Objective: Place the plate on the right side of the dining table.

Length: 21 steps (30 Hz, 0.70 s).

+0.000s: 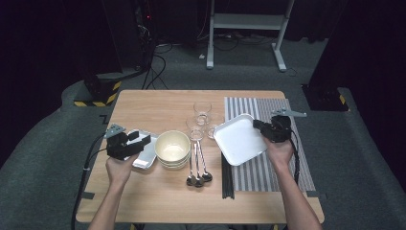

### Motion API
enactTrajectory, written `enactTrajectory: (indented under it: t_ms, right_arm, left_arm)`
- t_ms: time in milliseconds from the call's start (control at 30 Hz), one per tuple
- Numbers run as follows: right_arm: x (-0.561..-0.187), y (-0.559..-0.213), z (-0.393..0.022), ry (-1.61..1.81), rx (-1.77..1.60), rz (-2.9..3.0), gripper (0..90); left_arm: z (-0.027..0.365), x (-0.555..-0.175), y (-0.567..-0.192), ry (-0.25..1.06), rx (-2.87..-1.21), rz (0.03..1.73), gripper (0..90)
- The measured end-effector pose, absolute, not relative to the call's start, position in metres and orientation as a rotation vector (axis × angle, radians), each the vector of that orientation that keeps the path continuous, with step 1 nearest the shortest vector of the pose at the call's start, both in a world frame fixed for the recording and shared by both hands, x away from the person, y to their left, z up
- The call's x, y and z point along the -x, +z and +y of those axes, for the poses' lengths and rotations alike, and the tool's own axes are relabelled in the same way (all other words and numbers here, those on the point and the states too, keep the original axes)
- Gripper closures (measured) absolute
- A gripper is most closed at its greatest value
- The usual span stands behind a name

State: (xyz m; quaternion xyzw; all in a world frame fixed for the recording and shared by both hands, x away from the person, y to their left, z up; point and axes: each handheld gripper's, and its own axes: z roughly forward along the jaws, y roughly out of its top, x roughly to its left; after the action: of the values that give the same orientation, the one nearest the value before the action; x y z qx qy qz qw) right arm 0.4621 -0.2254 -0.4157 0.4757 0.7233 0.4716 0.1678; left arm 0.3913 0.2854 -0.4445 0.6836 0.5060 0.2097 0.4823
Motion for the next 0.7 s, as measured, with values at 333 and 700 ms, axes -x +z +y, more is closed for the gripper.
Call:
enactTrajectory:
  t_ms: [333, 700]
  right_arm:
    - [-0.461, -0.415, -0.233, 1.332, -1.370, 2.034, 88.4]
    - [-0.459, -0.421, -0.243, 1.322, -1.404, 2.008, 88.4]
  left_arm:
    - [0.292, -0.384, -0.453, 0.529, -1.663, 1.264, 38.1]
    - [0.293, -0.376, -0.465, 0.559, -1.684, 1.289, 36.1]
